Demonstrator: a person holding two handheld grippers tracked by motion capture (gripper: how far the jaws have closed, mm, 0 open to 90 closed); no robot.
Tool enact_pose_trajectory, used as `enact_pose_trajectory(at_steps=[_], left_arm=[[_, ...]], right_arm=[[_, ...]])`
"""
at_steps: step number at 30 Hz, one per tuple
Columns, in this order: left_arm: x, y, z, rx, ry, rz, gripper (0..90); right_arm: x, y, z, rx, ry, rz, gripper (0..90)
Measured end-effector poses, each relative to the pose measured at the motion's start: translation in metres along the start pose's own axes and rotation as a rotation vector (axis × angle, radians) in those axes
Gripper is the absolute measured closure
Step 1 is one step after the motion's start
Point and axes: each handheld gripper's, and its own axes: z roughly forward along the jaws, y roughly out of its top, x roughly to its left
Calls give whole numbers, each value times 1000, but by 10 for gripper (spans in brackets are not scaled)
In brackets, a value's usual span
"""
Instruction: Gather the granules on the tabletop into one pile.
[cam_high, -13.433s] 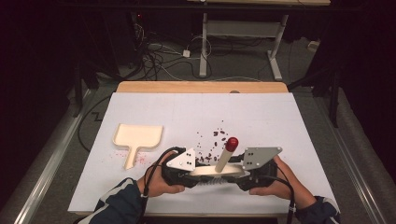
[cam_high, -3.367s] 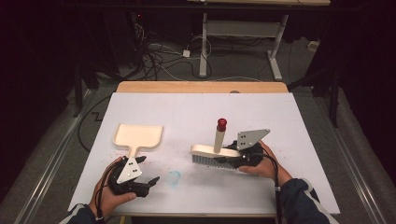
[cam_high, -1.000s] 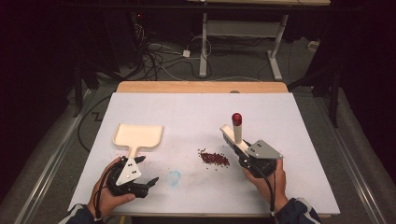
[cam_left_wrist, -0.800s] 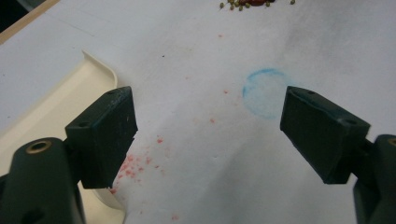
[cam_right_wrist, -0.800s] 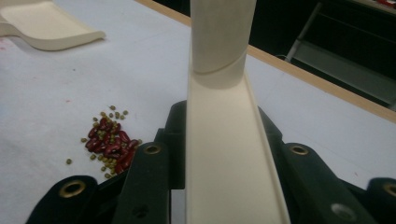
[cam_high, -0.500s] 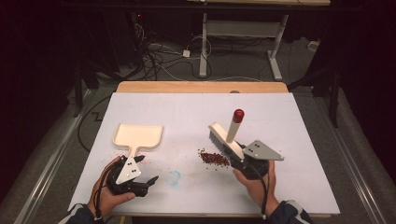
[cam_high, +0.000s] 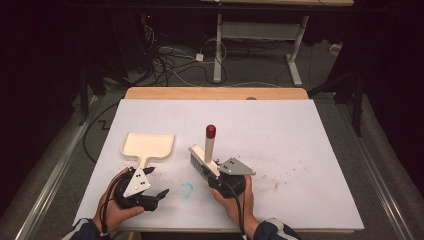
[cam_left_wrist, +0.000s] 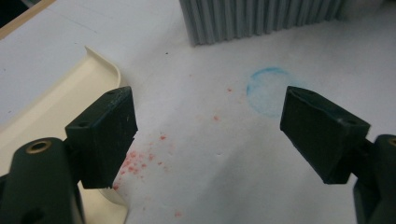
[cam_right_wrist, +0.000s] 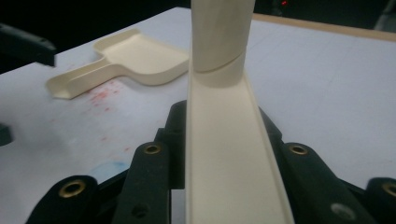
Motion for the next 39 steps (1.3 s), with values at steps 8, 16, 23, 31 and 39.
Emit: enact_pose_trajectory(at_steps=[8, 16, 23, 31, 39], left_arm=[[-2, 1, 2, 8, -7, 11, 177], [-3, 0, 2, 12, -11, 14, 177], [-3, 1, 2, 12, -12, 12, 177], [-3, 1, 2, 12, -8, 13, 177], [-3, 0, 2, 15, -7, 15, 177]], right_arm=[[-19, 0, -4, 9, -86, 28, 678], [-32, -2, -18, 23, -146, 112, 677], [-35, -3, -25, 36, -160, 107, 677], [-38, 4, -35, 22, -167, 82, 678], [-43, 17, -52, -12, -159, 46, 677]])
